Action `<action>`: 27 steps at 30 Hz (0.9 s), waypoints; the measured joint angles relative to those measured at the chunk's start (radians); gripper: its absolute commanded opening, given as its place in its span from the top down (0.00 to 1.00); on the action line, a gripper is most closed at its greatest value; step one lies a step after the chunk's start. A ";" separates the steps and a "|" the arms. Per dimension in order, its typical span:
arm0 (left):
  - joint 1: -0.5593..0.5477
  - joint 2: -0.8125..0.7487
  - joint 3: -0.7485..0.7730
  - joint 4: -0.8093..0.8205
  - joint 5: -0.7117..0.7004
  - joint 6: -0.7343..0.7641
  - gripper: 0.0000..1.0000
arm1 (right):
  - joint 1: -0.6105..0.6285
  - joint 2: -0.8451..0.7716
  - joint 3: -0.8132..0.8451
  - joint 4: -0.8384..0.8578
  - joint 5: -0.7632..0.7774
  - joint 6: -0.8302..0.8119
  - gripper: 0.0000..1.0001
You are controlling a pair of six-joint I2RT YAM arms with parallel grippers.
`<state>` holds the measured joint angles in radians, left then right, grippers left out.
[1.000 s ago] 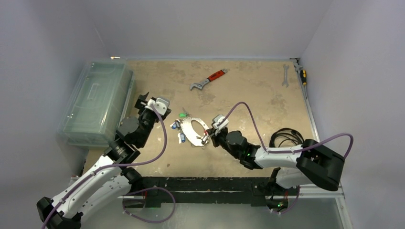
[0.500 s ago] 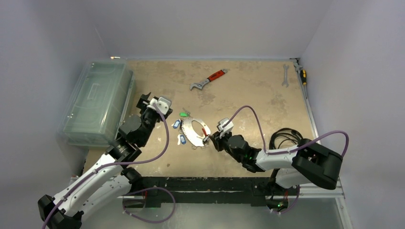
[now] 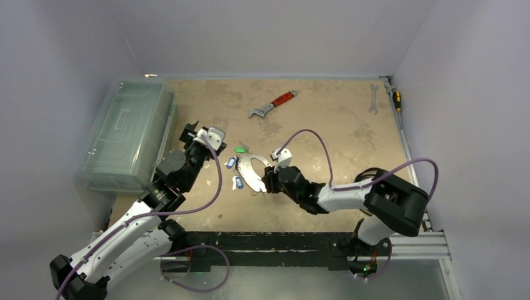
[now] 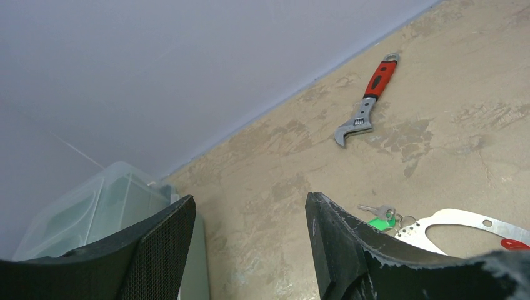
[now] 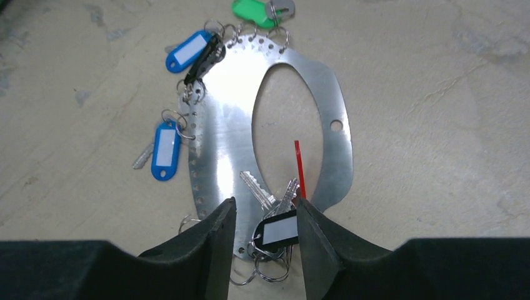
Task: Put the keys on the keyring
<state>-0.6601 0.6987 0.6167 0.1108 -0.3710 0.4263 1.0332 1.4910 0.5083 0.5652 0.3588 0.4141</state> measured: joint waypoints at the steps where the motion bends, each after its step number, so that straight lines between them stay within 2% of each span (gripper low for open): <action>1: 0.000 0.000 0.000 0.000 0.000 0.000 0.36 | 0.000 0.023 0.016 -0.023 0.000 0.013 0.57; 8: 0.005 -0.001 0.000 0.000 0.001 -0.001 0.36 | -0.002 0.091 0.049 -0.102 0.001 0.069 0.68; 19: 0.005 -0.001 0.000 -0.001 0.001 -0.002 0.36 | -0.007 0.086 0.066 -0.162 0.019 0.095 0.52; 22: 0.005 -0.001 0.000 -0.001 0.001 -0.006 0.36 | -0.007 0.063 0.066 -0.198 0.026 0.098 0.52; 27: 0.005 0.000 0.000 -0.001 0.002 -0.008 0.36 | -0.007 0.021 0.060 -0.216 0.018 0.108 0.58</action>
<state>-0.6548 0.6983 0.6167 0.1101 -0.3695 0.4187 1.0260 1.5120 0.5678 0.3492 0.3771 0.5220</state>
